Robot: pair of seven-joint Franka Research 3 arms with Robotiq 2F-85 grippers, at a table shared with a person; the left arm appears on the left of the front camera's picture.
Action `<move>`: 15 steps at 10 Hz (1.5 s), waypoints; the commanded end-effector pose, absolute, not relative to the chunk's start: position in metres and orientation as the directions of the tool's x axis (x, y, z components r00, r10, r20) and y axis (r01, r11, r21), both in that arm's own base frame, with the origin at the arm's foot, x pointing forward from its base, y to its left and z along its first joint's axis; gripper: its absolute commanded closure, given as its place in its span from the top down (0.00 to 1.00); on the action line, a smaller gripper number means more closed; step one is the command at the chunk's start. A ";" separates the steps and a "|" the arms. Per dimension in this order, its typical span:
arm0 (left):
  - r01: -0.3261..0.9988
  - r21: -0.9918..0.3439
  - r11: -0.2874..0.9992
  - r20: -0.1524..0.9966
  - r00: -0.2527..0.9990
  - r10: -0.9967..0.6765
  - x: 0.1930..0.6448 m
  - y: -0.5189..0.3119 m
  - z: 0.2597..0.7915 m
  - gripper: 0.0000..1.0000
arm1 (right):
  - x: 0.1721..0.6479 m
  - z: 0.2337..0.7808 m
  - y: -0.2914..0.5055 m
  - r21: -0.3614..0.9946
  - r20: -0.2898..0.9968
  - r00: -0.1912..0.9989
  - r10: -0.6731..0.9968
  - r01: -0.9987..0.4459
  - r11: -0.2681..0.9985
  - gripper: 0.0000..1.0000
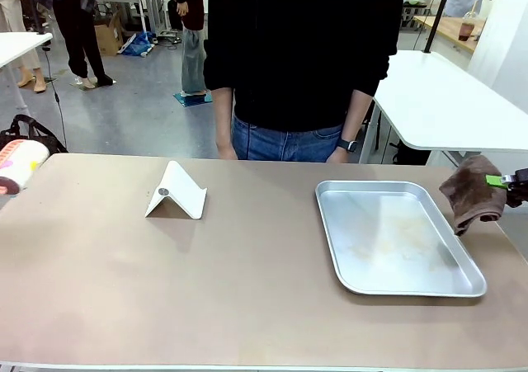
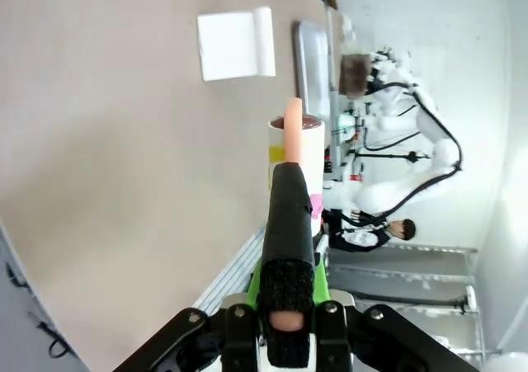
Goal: Clean the surface of the table.
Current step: Clean the area not pointed to by the person.
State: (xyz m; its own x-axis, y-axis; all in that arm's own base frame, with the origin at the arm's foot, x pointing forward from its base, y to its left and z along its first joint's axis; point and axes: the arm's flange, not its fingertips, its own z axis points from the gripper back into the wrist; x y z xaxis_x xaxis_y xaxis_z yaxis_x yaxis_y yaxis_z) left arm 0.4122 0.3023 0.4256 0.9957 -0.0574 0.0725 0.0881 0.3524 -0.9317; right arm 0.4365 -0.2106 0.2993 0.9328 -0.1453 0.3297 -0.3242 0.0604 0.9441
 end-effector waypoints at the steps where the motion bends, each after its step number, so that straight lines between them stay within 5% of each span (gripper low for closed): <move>1: 0.101 -0.959 0.263 0.092 0.995 -0.047 0.400 0.332 0.410 0.22 | 0.435 0.303 -0.210 0.942 0.334 0.931 -0.145 -0.331 0.047 0.09; 6: 0.092 -0.984 0.154 0.105 0.991 0.079 0.399 0.386 0.389 0.22 | 0.435 0.303 -0.210 0.942 0.334 0.931 -0.145 -0.331 0.047 0.09; 7: 0.098 -0.967 0.235 0.109 0.994 0.034 0.383 0.366 0.382 0.22 | 0.435 0.303 -0.210 0.942 0.334 0.931 -0.145 -0.331 0.047 0.09; 15: 0.098 -0.967 0.235 0.109 0.994 0.034 0.383 0.366 0.382 0.22 | 0.435 0.303 -0.210 0.942 0.334 0.931 -0.145 -0.331 0.047 0.09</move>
State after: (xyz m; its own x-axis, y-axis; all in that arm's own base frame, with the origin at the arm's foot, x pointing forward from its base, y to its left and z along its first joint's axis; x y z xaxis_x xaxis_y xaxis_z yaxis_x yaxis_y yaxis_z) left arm 0.3888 0.3706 0.3793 0.9936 0.0404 0.1056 0.0937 0.2278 -0.9692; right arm 0.4366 -0.2106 0.2994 0.9329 -0.1451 0.3297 -0.3244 0.0599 0.9440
